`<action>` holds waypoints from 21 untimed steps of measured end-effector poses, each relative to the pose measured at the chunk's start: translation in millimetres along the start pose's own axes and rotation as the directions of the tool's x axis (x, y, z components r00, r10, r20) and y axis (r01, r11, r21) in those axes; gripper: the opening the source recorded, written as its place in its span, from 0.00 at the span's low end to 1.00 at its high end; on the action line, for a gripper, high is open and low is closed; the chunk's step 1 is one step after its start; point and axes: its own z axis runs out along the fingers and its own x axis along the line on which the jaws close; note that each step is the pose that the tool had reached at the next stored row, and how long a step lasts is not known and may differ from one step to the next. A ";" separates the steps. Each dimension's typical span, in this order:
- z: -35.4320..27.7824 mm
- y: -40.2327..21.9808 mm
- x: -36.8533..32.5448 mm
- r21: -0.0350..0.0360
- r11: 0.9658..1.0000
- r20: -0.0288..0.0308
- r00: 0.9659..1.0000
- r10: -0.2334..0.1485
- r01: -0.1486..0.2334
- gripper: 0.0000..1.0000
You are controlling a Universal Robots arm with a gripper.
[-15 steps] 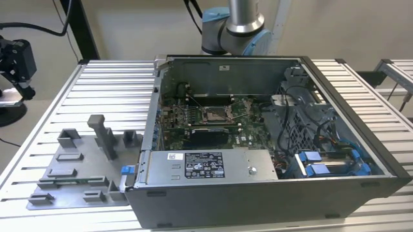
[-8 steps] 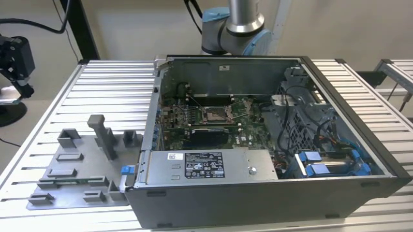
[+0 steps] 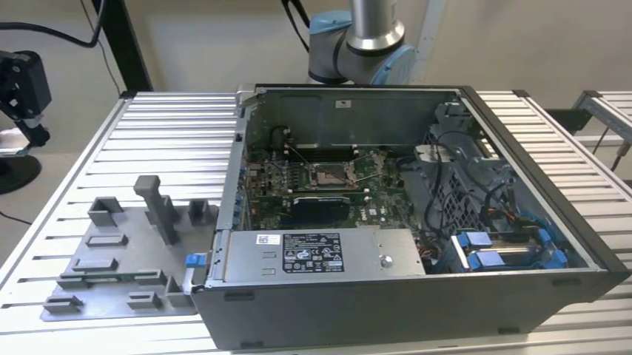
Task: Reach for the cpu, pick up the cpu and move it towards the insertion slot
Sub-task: 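Pick up the cpu and move it towards the insertion slot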
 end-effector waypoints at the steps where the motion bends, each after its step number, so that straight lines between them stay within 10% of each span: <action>1: -0.1 0.0 0.0 0.000 1.000 0.000 1.000 0.000 0.000 0.00; 21: -5.8 0.2 0.0 0.000 1.000 0.000 1.000 0.000 0.000 0.00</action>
